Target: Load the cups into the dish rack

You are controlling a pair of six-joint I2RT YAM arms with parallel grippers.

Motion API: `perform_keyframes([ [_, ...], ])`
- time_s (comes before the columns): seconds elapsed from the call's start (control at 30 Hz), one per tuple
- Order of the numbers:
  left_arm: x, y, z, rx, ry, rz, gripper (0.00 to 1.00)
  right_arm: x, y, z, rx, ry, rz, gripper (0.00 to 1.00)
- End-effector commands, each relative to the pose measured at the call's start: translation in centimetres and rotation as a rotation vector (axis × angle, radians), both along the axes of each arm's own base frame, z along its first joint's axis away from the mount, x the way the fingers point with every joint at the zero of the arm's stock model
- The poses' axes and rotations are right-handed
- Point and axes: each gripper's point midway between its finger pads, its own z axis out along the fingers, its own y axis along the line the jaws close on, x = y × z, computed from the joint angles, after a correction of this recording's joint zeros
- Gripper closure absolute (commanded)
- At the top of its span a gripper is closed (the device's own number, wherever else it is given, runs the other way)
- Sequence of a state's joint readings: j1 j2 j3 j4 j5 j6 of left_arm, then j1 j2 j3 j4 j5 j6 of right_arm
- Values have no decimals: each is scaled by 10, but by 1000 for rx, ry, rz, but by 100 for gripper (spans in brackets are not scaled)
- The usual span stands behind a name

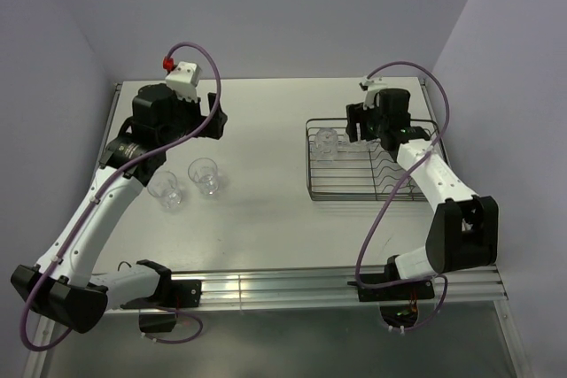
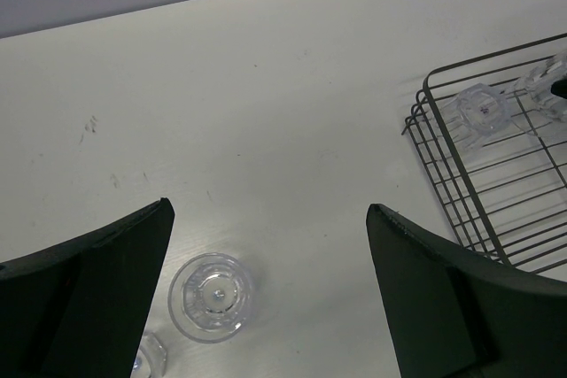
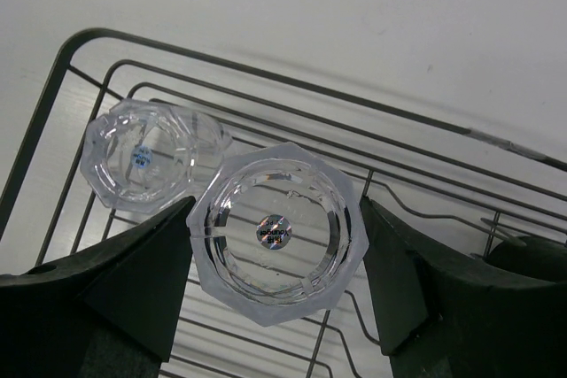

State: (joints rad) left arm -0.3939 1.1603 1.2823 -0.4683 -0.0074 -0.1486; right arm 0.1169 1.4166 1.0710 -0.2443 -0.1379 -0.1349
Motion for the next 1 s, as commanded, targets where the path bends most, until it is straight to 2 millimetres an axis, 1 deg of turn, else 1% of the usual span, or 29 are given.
perform_keyframes([
  [0.0,2,-7,31,-60,-67,-25,1,18,-1,11,19,-91,-31,80],
  [0.1,3,-8,30,-61,-67,-28,1,21,-1,10,21,-87,-32,80],
  [0.13,3,-8,28,-59,-63,-28,1,22,0,5,23,-71,-35,79],
  [0.47,6,-11,23,-62,-56,-34,1,15,-3,-14,0,-26,-35,79],
  [0.8,7,-12,19,-64,-50,-36,1,21,-8,-24,-15,-1,-68,76],
  [0.97,7,-11,17,-63,-49,-33,1,26,-9,-24,-4,-12,-87,75],
])
